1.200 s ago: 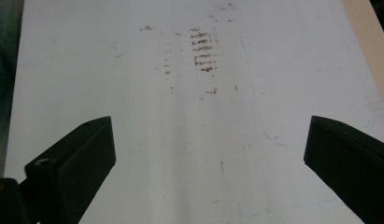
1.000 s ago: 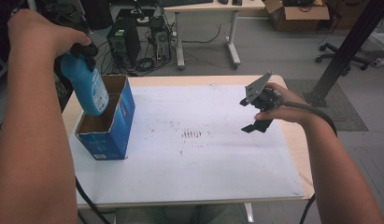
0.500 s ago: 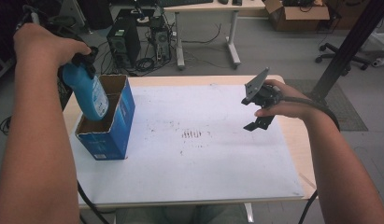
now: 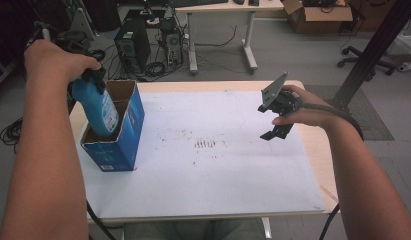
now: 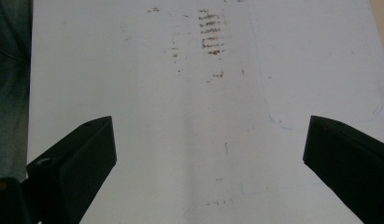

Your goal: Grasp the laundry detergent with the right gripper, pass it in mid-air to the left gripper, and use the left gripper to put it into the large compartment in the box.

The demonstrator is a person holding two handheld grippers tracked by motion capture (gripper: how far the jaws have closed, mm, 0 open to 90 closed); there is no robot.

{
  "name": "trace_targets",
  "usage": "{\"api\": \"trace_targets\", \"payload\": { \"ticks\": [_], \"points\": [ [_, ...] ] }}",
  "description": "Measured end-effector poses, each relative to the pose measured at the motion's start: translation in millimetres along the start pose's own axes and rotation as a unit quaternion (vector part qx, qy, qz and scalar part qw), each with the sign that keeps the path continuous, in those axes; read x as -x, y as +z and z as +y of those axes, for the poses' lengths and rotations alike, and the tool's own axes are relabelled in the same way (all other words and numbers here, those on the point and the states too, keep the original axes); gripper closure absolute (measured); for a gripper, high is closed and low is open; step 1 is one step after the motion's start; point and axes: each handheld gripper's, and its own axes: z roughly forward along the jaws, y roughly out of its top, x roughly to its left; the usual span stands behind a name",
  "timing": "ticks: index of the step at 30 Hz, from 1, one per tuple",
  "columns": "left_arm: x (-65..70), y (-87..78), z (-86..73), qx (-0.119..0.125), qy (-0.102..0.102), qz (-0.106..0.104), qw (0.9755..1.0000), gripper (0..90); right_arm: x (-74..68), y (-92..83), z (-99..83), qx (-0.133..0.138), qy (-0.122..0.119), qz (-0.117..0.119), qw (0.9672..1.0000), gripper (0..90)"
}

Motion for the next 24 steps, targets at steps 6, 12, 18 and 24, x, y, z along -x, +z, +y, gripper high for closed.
{"api": "trace_targets", "payload": {
  "ticks": [6, 12, 18, 24],
  "points": [
    [-0.5, 14.2, -2.0, -0.004, 0.004, 0.0, 1.0, 37.9, 0.0, -0.4, 1.0, 0.004, -0.001, -0.002, 1.0, 2.7],
    [3.0, 30.4, -4.1, -0.011, 0.01, 0.004, 0.9999, 37.9, -0.6, -0.7, 2.2, 0.002, 0.0, -0.001, 1.0, 2.7],
    [3.7, 44.8, -6.8, -0.012, 0.01, 0.003, 0.9999, 37.9, -0.5, -1.8, 3.2, 0.003, -0.002, -0.003, 1.0, 2.7],
    [2.5, 62.7, -10.2, -0.015, 0.009, 0.001, 0.9998, 37.9, 0.0, -3.0, 3.3, 0.002, -0.001, -0.003, 1.0, 2.7]
  ]
}}
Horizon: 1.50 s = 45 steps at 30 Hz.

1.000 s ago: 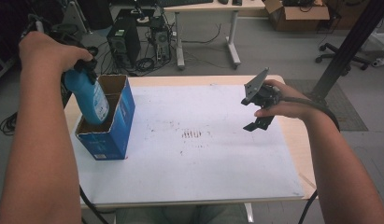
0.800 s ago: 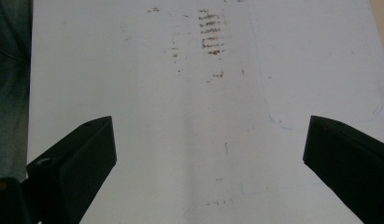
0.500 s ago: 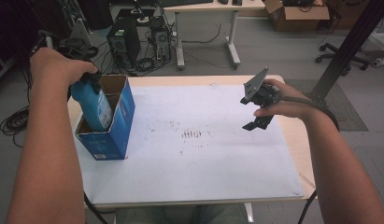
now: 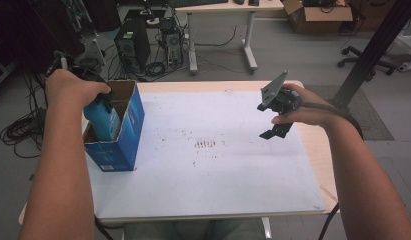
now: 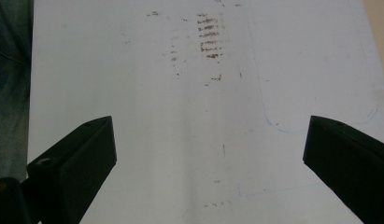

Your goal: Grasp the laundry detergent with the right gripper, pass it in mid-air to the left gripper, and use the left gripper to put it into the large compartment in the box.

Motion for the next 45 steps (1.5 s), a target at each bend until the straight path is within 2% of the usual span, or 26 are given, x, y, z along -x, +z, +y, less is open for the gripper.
{"api": "trace_targets", "payload": {
  "ticks": [18, 24, 29, 45],
  "points": [
    [-4.4, 37.7, -6.9, 0.001, -0.003, -0.004, 1.0, 37.9, -0.1, 1.2, -0.2, 0.002, -0.001, -0.001, 1.0, 2.7],
    [-5.6, 44.0, -7.0, 0.004, 0.0, 0.002, 1.0, 37.9, 0.2, 1.0, 0.8, 0.002, -0.001, -0.001, 1.0, 2.7],
    [-6.7, 52.9, -6.9, 0.004, -0.005, 0.001, 1.0, 37.9, 0.0, 0.9, 1.5, 0.002, -0.001, -0.002, 1.0, 2.7],
    [-4.5, 72.9, -5.6, -0.01, 0.0, 0.001, 1.0, 37.9, -0.5, 1.4, -2.2, 0.003, 0.003, -0.002, 1.0, 2.7]
  ]
}}
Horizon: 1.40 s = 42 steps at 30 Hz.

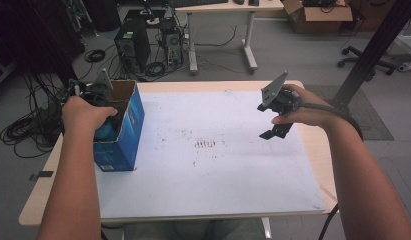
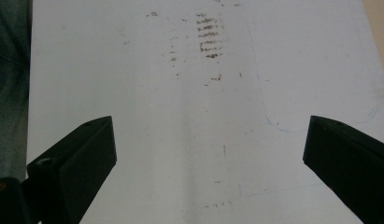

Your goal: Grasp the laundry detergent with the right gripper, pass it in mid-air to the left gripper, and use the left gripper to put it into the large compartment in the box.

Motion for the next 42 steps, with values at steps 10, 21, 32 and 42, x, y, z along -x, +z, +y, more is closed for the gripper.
{"api": "trace_targets", "payload": {
  "ticks": [10, 21, 32, 42],
  "points": [
    [1.7, 4.9, 1.1, -0.001, 0.001, 0.002, 1.0, 37.9, -0.8, -0.8, -2.6, 0.001, 0.002, -0.001, 1.0, 2.7],
    [1.2, 5.4, 1.5, 0.0, 0.0, 0.002, 1.0, 37.9, -1.8, -3.0, -5.2, 0.001, 0.005, -0.004, 1.0, 2.7],
    [-1.2, 5.9, 1.2, 0.0, -0.006, 0.004, 1.0, 37.4, -2.7, -4.8, -5.0, 0.001, 0.004, -0.005, 1.0, 2.7],
    [0.9, 3.3, 0.0, -0.002, -0.005, 0.0, 1.0, 31.1, -3.5, -5.7, -4.6, 0.001, 0.003, -0.006, 1.0, 2.7]
  ]
}}
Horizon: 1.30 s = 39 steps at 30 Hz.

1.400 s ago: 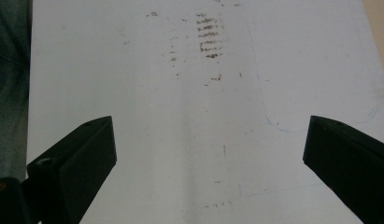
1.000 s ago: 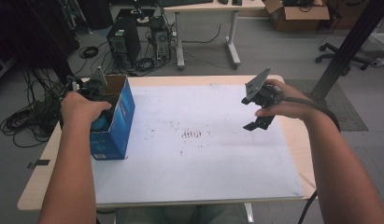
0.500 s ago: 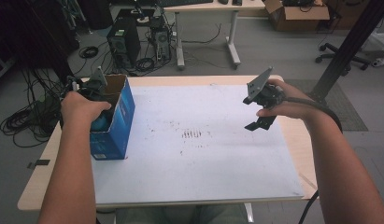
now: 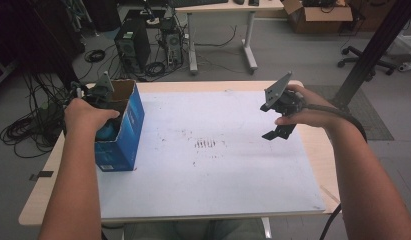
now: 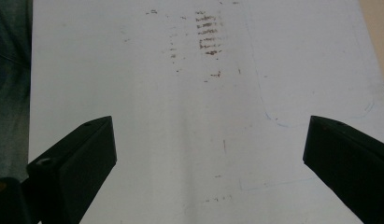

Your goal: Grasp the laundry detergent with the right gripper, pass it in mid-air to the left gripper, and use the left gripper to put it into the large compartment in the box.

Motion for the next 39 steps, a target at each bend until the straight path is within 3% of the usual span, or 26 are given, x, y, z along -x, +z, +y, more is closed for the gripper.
{"api": "trace_targets", "payload": {
  "ticks": [28, 35, 39],
  "points": [
    [3.0, -22.8, -3.3, 0.013, 0.0, 0.019, 0.9997, 21.3, -0.1, -3.2, 1.8, 0.002, -0.001, -0.003, 1.0, 2.7],
    [4.6, -27.8, -3.6, 0.017, 0.005, 0.033, 0.9993, 17.7, -0.7, -4.2, 1.1, 0.001, 0.001, -0.003, 1.0, 2.7],
    [4.9, -33.0, -4.4, 0.022, 0.011, 0.026, 0.9994, 13.0, -0.7, -4.6, 1.6, 0.002, -0.001, -0.005, 1.0, 2.7]
  ]
}}
